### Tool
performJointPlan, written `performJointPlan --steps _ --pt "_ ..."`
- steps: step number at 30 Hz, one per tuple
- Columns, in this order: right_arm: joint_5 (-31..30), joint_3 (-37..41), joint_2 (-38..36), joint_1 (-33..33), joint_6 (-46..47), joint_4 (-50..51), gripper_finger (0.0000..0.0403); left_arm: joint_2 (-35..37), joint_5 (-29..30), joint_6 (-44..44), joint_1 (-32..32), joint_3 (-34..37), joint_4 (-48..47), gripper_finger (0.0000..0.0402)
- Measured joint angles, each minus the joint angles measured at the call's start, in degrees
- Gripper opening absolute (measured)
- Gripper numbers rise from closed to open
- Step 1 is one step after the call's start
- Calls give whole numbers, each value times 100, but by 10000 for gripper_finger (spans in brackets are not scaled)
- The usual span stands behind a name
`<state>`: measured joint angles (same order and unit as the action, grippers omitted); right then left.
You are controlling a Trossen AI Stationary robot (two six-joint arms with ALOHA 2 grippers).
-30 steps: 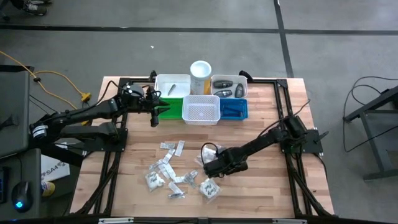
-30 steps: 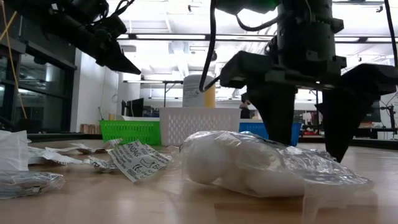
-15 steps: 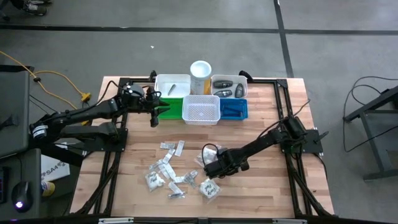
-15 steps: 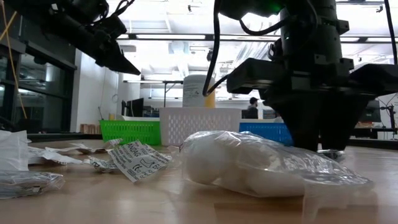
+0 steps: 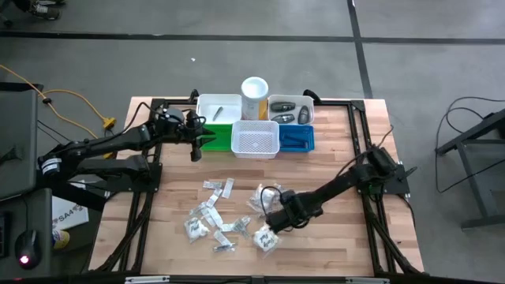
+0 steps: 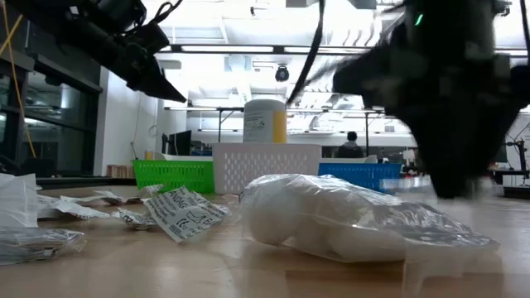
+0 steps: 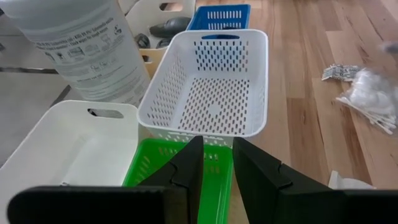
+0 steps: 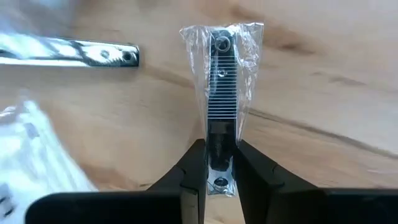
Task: Pick & Place Travel size toiletries
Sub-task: Put the silver nail cutter into the top left white bin
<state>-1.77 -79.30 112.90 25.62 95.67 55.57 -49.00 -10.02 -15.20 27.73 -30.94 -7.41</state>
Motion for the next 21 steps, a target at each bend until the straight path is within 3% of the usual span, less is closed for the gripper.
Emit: performJointPlan --steps 5,11,16,21 --pt "-1358 -1 -352 279 -69 616 49 -364 -62 0 0 0 207 87" --pt "-3283 166 -511 450 -657 786 49 -1114 -1189 -108 0 0 1160 87" --pt "-4286 847 -511 356 -899 542 49 -1699 -1935 -103 -2 -1 2091 90" --pt "-4785 1556 -580 67 -1228 65 49 -2140 -2050 84 -2 -2 2837 111"
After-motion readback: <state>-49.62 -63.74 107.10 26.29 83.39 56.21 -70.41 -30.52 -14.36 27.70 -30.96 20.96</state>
